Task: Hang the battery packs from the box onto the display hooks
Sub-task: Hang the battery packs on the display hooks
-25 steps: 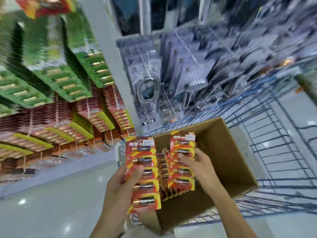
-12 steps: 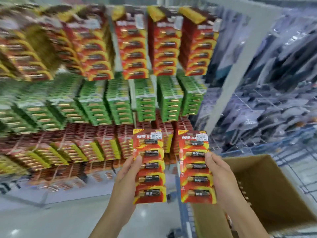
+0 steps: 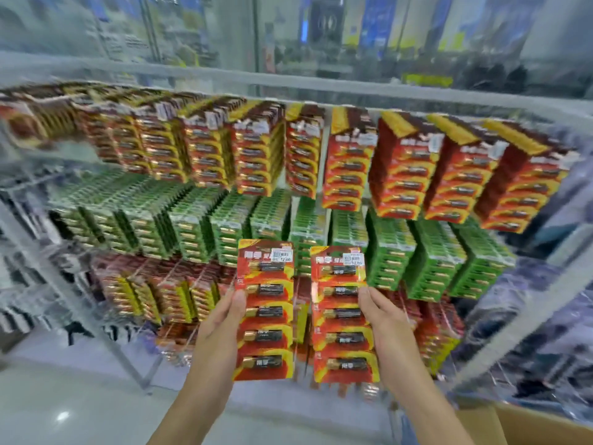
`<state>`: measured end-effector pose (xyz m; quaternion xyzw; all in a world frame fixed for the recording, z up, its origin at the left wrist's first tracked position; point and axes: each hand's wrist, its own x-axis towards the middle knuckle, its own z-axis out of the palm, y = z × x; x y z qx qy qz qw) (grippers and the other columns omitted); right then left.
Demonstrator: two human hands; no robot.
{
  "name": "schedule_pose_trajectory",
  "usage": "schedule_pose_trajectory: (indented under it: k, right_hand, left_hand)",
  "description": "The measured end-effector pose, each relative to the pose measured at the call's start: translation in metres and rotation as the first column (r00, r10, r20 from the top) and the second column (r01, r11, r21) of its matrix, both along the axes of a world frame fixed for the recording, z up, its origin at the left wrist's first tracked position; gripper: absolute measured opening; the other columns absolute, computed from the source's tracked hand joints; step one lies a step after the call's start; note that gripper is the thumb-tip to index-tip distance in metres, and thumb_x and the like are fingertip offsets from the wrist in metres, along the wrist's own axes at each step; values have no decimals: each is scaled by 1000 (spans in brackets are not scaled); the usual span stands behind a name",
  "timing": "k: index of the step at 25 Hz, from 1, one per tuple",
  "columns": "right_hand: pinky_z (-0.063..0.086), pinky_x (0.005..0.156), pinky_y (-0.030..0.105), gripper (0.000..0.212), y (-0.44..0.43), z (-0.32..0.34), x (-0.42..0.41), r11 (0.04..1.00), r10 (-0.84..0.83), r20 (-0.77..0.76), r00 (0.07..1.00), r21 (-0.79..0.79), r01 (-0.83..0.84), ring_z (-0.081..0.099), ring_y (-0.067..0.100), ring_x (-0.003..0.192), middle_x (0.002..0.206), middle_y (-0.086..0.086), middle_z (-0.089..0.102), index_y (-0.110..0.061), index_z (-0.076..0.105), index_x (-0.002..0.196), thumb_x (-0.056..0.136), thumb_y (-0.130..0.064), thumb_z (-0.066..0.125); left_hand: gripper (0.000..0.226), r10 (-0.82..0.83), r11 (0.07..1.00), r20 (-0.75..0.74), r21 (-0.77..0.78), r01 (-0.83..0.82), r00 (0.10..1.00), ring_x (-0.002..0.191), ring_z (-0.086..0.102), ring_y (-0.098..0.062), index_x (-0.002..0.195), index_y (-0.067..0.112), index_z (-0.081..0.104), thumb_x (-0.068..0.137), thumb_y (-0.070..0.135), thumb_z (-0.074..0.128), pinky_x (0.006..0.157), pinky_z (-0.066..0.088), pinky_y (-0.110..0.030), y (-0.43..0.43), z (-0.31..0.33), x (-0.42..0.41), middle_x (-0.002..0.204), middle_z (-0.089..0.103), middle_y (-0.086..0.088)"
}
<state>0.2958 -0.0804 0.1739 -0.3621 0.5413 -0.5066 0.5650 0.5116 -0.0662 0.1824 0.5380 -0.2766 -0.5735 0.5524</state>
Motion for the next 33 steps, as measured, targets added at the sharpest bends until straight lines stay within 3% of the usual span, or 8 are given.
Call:
schedule_pose_trajectory:
  k: [4,7,13,16,19,23,29,33]
  right_hand:
    - [46,111,49,33,-31,3,34,1000,-22,30,999,-17,22,64,16,121,119,-14,74,-42,80,95,78,-68,68]
    - [38,118,47,62,-60,8,49,999,-42,112,993,-11,44,55,18,132,125,-14,67,-31,65,132,80,-65,70]
    - [31,121,39,67,-128,31,72,996,-25,107,994,-79,33,43,13,142,140,-21,50,-28,50,148,89,-58,62]
    - [28,115,31,62,-149,47,81,981,-64,96,993,-175,80,40,1,133,144,-23,46,-29,44,152,95,-52,55]
    - [28,111,26,65,-161,62,85,961,-133,113,985,-228,156,38,-4,127,126,-35,47,-31,45,152,92,-55,56]
    - [35,121,44,75,-170,78,93,916,-223,93,970,-321,241,49,3,136,133,-31,59,-43,60,134,70,-81,67]
    - [29,122,38,65,-176,88,105,894,-327,48,944,-308,325,41,-3,129,124,-36,50,-33,49,149,89,-58,56]
    - [41,116,49,73,-181,85,109,889,-344,39,938,-309,338,53,9,133,134,-26,61,-44,58,140,76,-80,62]
  left_hand:
    - [20,72,997,-27,-7,-73,997,79,79,-25,101,30,72,100,43,57,78,59,-44,-28,11,29,92,82,-1]
    - [21,52,999,-6,-9,-53,999,61,77,-23,92,24,70,100,38,57,67,55,-39,-53,20,41,73,79,-1]
    - [21,40,995,9,-89,-39,999,63,77,-18,95,24,70,102,34,53,50,61,-34,-116,32,67,76,80,-1]
    - [26,37,995,-14,-87,-38,999,74,79,-30,102,19,74,101,35,54,65,63,-44,-139,29,79,92,81,-12]
    - [26,-1,996,-50,-85,-3,999,77,79,-33,103,18,75,97,36,57,75,62,-51,-155,34,88,94,80,-14]
    - [31,-79,993,-64,-89,73,995,86,78,-38,106,16,76,91,37,60,94,54,-56,-174,44,99,100,80,-17]
    - [27,-177,981,-79,-95,170,981,83,79,-36,103,19,77,92,37,60,87,55,-51,-190,51,109,98,80,-16]
    - [25,-224,970,-87,-119,213,971,83,79,-34,99,20,78,93,35,58,84,55,-47,-197,55,112,98,80,-15]
